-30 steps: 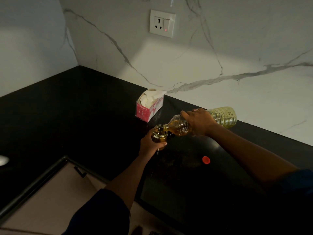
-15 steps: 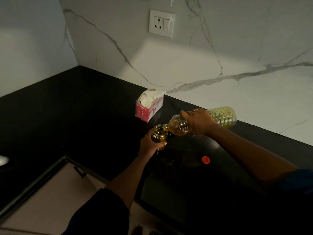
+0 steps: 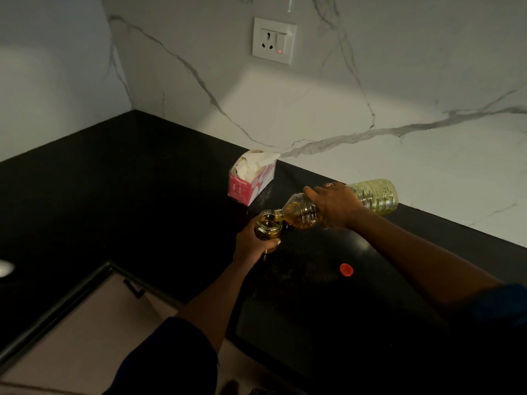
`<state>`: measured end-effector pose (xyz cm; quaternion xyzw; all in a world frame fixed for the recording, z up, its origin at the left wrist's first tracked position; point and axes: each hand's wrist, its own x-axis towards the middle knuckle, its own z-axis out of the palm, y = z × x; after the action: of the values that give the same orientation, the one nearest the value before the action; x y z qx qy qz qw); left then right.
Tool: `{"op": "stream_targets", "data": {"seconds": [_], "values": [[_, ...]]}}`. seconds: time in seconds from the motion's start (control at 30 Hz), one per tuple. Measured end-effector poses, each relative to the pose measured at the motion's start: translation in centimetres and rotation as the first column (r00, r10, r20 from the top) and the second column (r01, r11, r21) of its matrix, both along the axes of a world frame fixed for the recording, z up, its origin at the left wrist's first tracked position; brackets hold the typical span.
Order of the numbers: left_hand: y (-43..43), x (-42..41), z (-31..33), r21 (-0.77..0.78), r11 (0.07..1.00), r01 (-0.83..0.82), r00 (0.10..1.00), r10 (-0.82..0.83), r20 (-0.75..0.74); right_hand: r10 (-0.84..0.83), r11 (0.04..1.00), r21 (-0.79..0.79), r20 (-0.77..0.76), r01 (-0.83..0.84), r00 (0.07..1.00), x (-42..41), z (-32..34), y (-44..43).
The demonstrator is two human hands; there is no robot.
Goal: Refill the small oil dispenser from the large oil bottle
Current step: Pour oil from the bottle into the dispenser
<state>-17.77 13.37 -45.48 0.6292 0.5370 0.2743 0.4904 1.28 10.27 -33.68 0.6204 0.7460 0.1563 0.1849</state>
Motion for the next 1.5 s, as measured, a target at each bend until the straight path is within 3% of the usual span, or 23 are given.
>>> {"op": "stream_targets", "data": {"seconds": [1.5], "values": [[-0.3,0.06,0.57,-0.036,0.999,-0.01,1.0,0.01,0.008,0.008,1.0,0.014,-0.019,-0.008,1.0,-0.03,0.06,0.04]]}}
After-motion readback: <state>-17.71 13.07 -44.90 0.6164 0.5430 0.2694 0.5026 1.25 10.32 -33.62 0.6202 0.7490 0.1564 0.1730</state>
